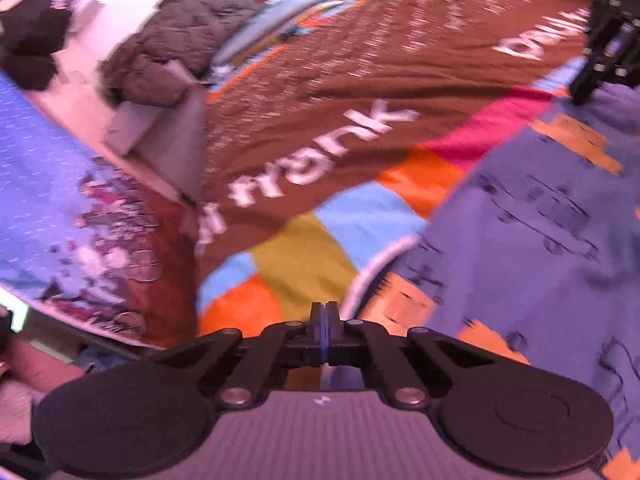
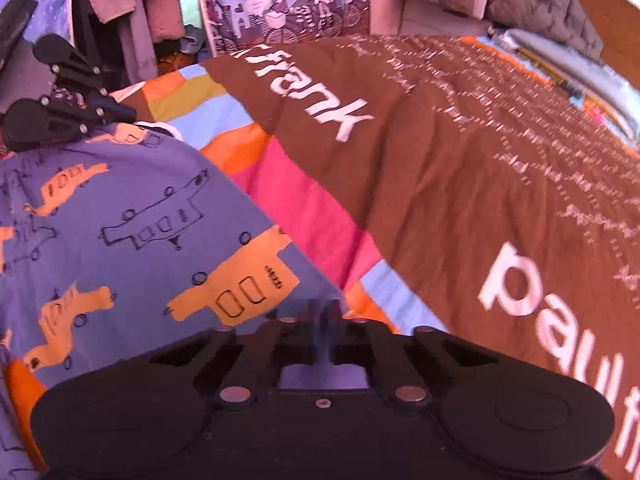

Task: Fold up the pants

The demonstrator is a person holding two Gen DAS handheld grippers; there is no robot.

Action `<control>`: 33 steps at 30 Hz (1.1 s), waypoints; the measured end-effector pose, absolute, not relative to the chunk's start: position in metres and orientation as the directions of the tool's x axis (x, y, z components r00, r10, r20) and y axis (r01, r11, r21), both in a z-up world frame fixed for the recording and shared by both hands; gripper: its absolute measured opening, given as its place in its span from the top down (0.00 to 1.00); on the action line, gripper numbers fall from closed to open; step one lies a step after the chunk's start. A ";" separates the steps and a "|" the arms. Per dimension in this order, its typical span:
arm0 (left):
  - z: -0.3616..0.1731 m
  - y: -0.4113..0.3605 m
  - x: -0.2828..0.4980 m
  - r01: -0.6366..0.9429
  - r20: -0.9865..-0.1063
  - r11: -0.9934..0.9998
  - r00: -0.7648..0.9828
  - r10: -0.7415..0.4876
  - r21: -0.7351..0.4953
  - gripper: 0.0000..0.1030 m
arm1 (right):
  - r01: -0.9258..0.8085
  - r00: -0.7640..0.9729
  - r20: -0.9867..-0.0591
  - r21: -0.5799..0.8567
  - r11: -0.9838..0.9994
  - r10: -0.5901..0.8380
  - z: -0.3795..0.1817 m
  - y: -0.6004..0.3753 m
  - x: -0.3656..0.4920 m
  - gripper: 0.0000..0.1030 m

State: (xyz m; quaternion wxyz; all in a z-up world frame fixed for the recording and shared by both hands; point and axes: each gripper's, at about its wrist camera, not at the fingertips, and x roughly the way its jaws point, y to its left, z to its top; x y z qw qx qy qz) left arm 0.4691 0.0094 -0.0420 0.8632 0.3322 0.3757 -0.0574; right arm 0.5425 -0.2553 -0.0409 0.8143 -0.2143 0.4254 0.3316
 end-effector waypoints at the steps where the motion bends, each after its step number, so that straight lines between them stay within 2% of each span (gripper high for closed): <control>1: -0.038 0.012 0.472 0.306 -0.671 0.785 0.719 0.180 0.538 1.00 | -0.717 0.435 -0.825 -0.075 0.693 0.360 -0.037 -0.255 0.541 1.00; 5: -0.028 0.028 0.489 0.195 -0.663 0.840 0.711 0.235 0.506 1.00 | -0.675 0.523 -0.764 -0.100 0.731 0.378 -0.021 -0.256 0.546 1.00; 7: -0.023 0.039 0.490 0.222 -0.704 0.886 0.694 0.150 0.408 1.00 | -0.648 0.543 -0.753 -0.094 0.756 0.371 -0.020 -0.254 0.552 1.00; 8: -0.020 0.046 0.490 0.261 -0.738 0.906 0.670 0.080 0.335 0.92 | -0.644 0.542 -0.760 -0.100 0.759 0.359 -0.022 -0.252 0.555 1.00; 9: -0.017 0.052 0.487 0.283 -0.752 0.916 0.658 0.031 0.286 0.78 | -0.644 0.531 -0.771 -0.099 0.758 0.351 -0.025 -0.250 0.557 0.91; 10: -0.015 0.056 0.483 0.294 -0.751 0.918 0.661 0.006 0.266 0.64 | -0.649 0.508 -0.778 -0.065 0.758 0.369 -0.027 -0.251 0.559 0.72; 11: -0.013 0.059 0.478 0.317 -0.741 0.911 0.671 -0.018 0.264 0.37 | -0.652 0.480 -0.781 -0.014 0.758 0.398 -0.027 -0.254 0.561 0.61; 12: -0.012 0.062 0.474 0.339 -0.731 0.900 0.682 -0.033 0.275 0.29 | -0.650 0.457 -0.779 0.036 0.759 0.428 -0.028 -0.257 0.562 0.43; 13: -0.012 0.063 0.470 0.372 -0.726 0.883 0.685 -0.054 0.286 0.29 | -0.652 0.440 -0.772 0.076 0.754 0.459 -0.028 -0.260 0.562 0.38; 15: -0.015 0.062 0.467 0.418 -0.737 0.864 0.671 -0.084 0.281 0.29 | -0.673 0.418 -0.763 0.105 0.732 0.494 -0.030 -0.264 0.562 0.38; 17: -0.027 0.058 0.475 0.443 -0.786 0.860 0.612 -0.085 0.252 0.31 | -0.685 0.413 -0.774 0.084 0.724 0.480 -0.035 -0.262 0.561 0.38; 19: -0.041 0.053 0.483 0.455 -0.830 0.855 0.556 -0.053 0.250 0.53 | -0.677 0.406 -0.794 0.071 0.732 0.453 -0.044 -0.263 0.565 0.40; 20: -0.043 0.051 0.482 0.459 -0.831 0.855 0.552 -0.062 0.241 0.68 | -0.663 0.401 -0.810 0.065 0.745 0.428 -0.050 -0.263 0.567 0.43; 21: -0.042 0.049 0.478 0.464 -0.830 0.855 0.553 -0.075 0.232 0.91 | -0.655 0.391 -0.823 0.066 0.753 0.412 -0.056 -0.264 0.568 0.45; 22: -0.042 0.046 0.474 0.472 -0.832 0.851 0.549 -0.078 0.231 0.99 | -0.655 0.398 -0.817 0.066 0.753 0.417 -0.057 -0.265 0.566 0.56; 23: -0.041 0.040 0.470 0.473 -0.829 0.843 0.556 -0.060 0.257 1.00 | -0.660 0.404 -0.810 0.063 0.748 0.425 -0.056 -0.265 0.563 0.66; 24: -0.040 0.035 0.466 0.471 -0.817 0.832 0.575 -0.038 0.293 1.00 | -0.667 0.404 -0.809 0.059 0.743 0.427 -0.055 -0.265 0.560 0.90; 25: -0.039 0.030 0.462 0.471 -0.804 0.818 0.594 -0.017 0.330 1.00 | -0.675 0.401 -0.811 0.054 0.736 0.427 -0.053 -0.264 0.556 0.97; 29: -0.022 0.026 0.459 0.362 -0.736 0.841 0.674 0.062 0.402 1.00 | -0.712 0.434 -0.813 -0.046 0.700 0.388 -0.042 -0.252 0.540 0.99; 33: -0.011 0.039 0.474 0.219 -0.698 0.897 0.705 0.128 0.385 1.00 | -0.666 0.548 -0.744 -0.114 0.737 0.381 -0.022 -0.245 0.538 0.99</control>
